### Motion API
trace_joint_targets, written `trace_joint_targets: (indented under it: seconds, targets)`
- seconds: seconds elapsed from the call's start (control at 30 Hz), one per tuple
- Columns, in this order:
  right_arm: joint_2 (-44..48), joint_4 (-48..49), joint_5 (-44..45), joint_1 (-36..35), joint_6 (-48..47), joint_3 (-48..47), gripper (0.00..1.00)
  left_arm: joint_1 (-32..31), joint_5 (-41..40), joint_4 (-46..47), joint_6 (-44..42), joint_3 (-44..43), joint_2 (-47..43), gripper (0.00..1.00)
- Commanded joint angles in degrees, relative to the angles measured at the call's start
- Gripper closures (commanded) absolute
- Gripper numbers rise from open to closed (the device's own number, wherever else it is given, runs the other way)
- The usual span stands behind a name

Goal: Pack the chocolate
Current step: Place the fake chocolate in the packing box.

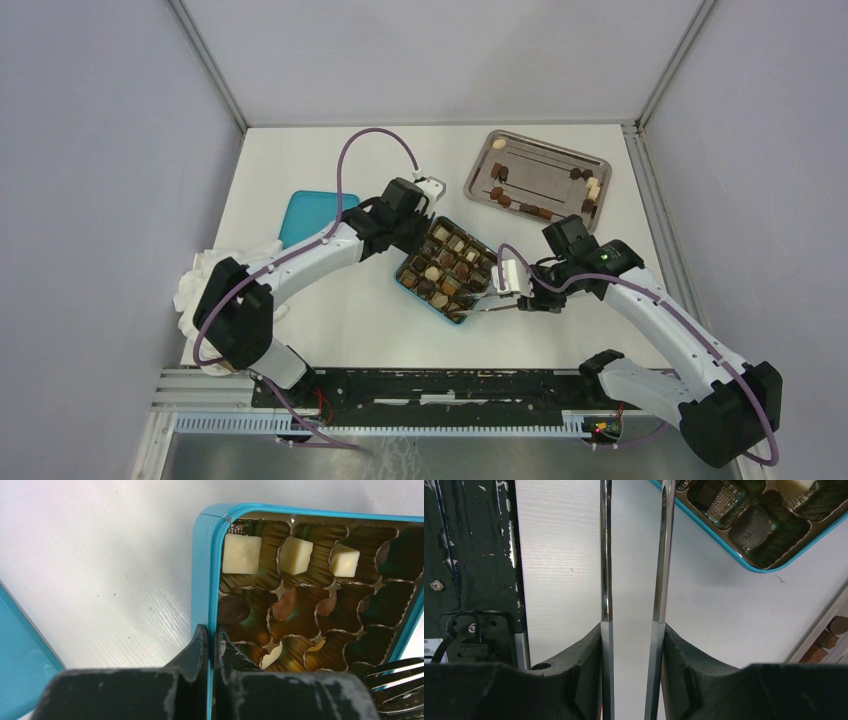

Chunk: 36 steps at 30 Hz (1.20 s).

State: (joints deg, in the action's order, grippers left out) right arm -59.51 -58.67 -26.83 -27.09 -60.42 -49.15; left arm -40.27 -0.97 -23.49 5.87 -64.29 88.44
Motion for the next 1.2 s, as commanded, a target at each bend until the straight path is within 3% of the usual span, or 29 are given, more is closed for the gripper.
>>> trace_joint_targets:
  seconds: [0.0, 0.5, 0.8, 1.07, 1.17]
  targets:
    - [0.5, 1.5, -0.7, -0.3, 0.4, -1.0, 0.56, -0.1, 1.9, 5.2, -1.0, -1.2, -2.9, 0.98]
    - [0.9, 2.9, -9.4, 2.0, 4.0, -7.0, 0.6, -0.2, 1.9, 5.1, -1.1, -1.1, -3.2, 0.98]
    - [-2.8, 4.3, -27.7, 22.6, 6.0, -13.2, 0.67, -0.2, 1.5, 5.2, -1.3, -0.8, -4.3, 0.98]
    - [-0.6, 29.0, -35.4, 42.7, 28.8, -2.9, 0.68, -2.1, 1.2, 8.4, -3.6, 1.7, -8.4, 0.98]
    - [1.1, 37.9, -32.6, 44.9, 35.8, 2.6, 0.68, -3.7, -0.9, 11.7, -5.2, 4.5, -12.6, 0.98]
